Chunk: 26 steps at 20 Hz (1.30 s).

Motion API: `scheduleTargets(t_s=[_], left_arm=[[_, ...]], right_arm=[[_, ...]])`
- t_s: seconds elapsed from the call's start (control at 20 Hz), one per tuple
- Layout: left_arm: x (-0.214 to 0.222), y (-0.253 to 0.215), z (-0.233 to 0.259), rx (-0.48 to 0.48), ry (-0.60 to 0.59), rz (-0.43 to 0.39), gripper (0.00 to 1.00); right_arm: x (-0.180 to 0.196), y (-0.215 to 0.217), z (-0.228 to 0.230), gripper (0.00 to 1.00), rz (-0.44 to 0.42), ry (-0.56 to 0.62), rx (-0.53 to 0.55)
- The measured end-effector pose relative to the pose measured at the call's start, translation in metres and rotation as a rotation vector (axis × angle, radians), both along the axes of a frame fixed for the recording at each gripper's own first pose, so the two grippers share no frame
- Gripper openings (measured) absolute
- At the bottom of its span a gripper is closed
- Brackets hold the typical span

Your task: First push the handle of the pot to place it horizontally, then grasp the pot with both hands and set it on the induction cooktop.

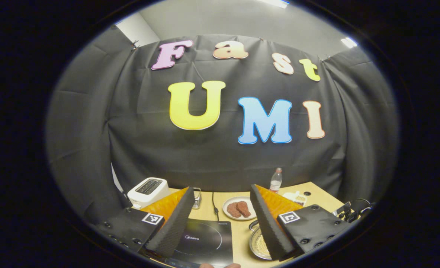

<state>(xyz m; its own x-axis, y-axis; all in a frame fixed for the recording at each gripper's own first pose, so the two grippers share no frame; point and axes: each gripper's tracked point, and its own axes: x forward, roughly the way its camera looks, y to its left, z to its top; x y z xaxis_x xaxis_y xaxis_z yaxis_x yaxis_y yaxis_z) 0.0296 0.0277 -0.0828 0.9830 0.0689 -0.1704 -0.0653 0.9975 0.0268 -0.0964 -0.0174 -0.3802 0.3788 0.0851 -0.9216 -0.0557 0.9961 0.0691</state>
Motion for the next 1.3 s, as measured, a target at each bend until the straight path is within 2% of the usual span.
scheduleTargets(t_s=[0.25, 0.85, 1.3], left_arm=[[0.004, -0.005, 0.002, 0.003, -0.003, -0.006, 0.95], [0.011, -0.019, 0.001, 0.014, 0.003, -0.021, 0.96], [0.014, -0.028, -0.002, 0.022, 0.012, -0.023, 0.97]], right_arm=[[0.004, -0.019, 0.0, 0.0, -0.029, -0.008, -0.034], [0.021, -0.058, 0.002, 0.0, -0.127, -0.025, -0.04], [0.034, -0.079, 0.004, 0.0, -0.162, -0.034, -0.043]])
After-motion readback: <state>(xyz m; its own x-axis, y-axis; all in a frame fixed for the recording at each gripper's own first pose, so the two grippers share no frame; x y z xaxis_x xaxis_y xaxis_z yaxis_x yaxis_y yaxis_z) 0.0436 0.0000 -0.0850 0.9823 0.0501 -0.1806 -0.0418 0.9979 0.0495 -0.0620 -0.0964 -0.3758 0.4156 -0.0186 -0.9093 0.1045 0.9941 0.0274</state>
